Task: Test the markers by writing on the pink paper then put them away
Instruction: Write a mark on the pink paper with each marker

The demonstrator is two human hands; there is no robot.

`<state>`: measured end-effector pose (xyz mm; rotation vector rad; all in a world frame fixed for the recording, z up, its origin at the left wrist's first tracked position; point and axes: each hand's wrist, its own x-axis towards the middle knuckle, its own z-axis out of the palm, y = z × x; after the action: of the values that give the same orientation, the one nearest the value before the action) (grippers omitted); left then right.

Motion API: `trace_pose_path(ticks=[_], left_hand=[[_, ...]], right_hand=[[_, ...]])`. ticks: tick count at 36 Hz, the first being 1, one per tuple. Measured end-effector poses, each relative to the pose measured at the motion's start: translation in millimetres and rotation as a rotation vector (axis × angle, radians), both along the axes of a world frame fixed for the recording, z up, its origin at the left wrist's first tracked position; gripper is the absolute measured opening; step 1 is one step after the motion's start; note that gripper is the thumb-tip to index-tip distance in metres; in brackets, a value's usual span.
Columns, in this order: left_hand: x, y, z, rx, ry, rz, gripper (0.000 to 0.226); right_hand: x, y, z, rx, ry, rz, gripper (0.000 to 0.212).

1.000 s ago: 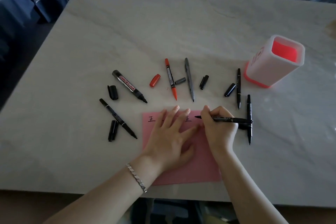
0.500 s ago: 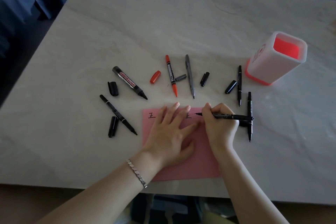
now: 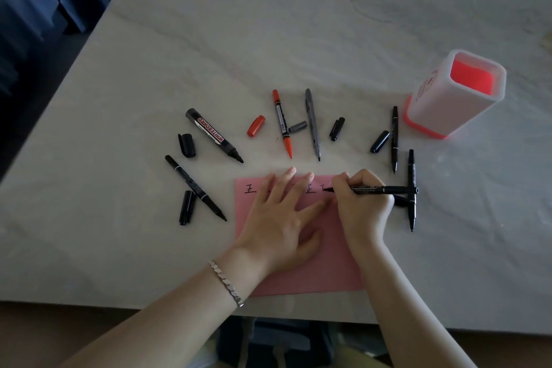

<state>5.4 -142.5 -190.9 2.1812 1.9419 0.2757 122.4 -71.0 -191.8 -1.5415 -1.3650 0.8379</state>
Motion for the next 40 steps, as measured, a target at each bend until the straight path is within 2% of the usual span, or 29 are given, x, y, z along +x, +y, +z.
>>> trace_pose_path(ticks=[26, 40], left_hand=[[0.2, -0.1, -2.7, 0.042, -0.008, -0.002, 0.049], [-0.6, 0.3, -3.6, 0.028, 0.001, -0.011, 0.049]], right_hand=[[1.1, -0.7, 1.9, -0.014, 0.005, 0.063, 0.043], [1.7, -1.4, 2.2, 0.031, 0.017, -0.048, 0.042]])
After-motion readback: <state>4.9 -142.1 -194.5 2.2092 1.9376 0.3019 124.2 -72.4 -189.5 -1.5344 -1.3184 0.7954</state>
